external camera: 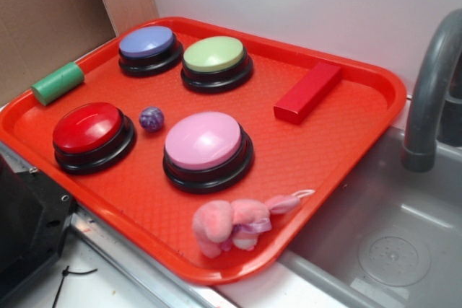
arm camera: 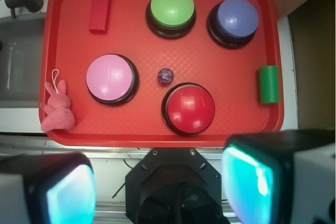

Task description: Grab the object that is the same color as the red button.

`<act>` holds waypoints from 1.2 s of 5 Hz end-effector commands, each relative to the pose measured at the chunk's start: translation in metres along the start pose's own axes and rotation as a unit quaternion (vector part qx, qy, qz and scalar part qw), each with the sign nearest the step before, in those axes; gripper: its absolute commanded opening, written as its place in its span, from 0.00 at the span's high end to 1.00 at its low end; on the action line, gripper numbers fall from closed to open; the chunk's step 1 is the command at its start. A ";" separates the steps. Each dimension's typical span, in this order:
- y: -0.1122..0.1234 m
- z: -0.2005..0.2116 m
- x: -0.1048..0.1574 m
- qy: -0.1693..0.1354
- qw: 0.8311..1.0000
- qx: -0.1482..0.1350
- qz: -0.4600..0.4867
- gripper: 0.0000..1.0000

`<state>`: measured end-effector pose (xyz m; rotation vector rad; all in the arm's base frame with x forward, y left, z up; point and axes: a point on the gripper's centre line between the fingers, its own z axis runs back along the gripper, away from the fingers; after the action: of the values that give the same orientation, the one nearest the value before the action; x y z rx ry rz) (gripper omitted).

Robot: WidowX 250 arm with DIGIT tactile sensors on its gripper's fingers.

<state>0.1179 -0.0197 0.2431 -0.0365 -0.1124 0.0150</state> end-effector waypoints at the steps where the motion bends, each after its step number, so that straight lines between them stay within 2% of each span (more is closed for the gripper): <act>1: 0.000 0.000 0.000 0.000 1.000 0.000 0.000 0.00; 2: -0.005 -0.011 0.015 -0.038 0.998 0.002 0.044 0.00; 3: -0.007 -0.028 0.036 -0.053 0.996 0.019 0.066 0.00; 4: -0.012 -0.056 0.061 -0.072 0.994 0.012 0.085 0.00; 5: -0.020 -0.086 0.093 -0.086 0.991 0.019 0.100 0.00; 6: -0.028 -0.113 0.121 -0.102 0.990 0.009 0.094 0.00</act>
<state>0.2475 -0.0491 0.1324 -0.0063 -0.2722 0.2146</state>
